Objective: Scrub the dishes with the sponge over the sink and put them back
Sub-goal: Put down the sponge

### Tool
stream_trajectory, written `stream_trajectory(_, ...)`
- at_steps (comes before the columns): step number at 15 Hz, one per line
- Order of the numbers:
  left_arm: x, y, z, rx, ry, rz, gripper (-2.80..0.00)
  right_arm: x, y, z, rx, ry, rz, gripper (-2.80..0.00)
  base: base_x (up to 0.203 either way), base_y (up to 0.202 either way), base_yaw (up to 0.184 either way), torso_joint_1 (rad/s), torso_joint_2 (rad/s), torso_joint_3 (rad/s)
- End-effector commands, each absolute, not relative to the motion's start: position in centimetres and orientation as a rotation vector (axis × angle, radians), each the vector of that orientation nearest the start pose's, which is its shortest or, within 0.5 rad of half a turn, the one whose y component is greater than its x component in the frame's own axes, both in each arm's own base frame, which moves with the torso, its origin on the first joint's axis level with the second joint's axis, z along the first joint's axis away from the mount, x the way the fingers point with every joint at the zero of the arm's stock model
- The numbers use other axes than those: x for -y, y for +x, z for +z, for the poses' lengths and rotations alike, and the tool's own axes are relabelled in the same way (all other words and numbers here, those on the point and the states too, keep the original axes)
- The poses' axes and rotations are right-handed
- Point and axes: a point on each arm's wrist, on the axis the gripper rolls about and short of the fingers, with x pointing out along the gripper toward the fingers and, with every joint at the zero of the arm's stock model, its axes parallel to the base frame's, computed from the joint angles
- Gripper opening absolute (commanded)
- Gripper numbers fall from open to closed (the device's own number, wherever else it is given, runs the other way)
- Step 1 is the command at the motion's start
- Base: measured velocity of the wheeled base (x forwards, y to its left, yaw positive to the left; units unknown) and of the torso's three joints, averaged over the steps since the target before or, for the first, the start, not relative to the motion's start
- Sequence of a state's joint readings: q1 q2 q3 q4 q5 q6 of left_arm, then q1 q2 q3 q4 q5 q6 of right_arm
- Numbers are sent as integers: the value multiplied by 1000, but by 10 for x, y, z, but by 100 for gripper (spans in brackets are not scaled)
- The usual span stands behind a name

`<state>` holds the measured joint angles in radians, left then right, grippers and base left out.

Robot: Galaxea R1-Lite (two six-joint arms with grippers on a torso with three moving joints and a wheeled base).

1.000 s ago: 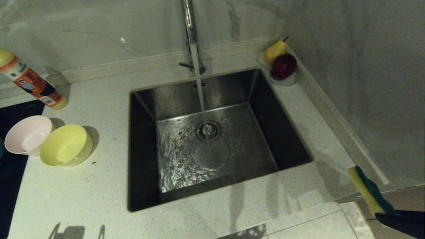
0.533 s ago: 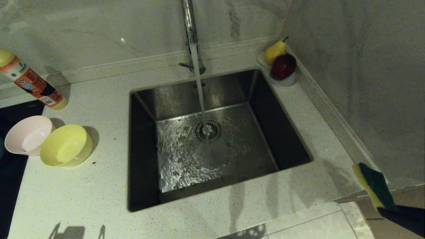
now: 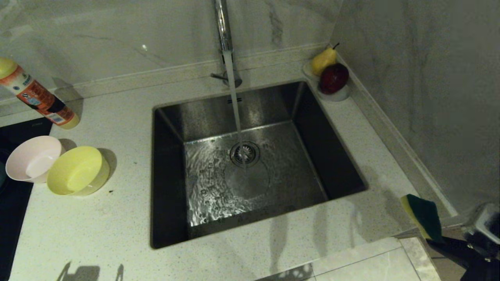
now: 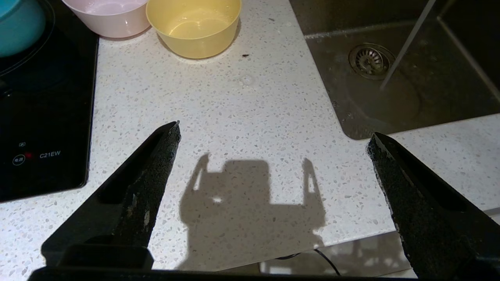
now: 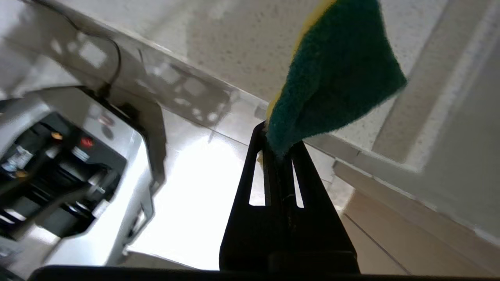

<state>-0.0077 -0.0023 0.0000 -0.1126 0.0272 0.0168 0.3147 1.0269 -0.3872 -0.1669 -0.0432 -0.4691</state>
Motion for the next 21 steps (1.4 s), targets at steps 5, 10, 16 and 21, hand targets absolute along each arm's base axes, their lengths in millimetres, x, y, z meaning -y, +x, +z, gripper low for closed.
stream_trajectory(5,-1,-20,76,73,16,21,0,-47,157,152,-433,-567,372,-280,0,0,0,0,0,0)
stream_trajectory(10,-1,-20,76,74,16,21,0,-55,185,145,-424,-581,376,-280,0,0,0,0,0,0)
stream_trajectory(16,-1,-20,76,74,16,21,0,-62,227,141,-356,-581,332,-280,0,0,0,0,0,0)
stream_trajectory(21,-1,-20,76,73,16,21,0,-63,239,152,-308,-603,310,-280,0,0,0,0,0,0)
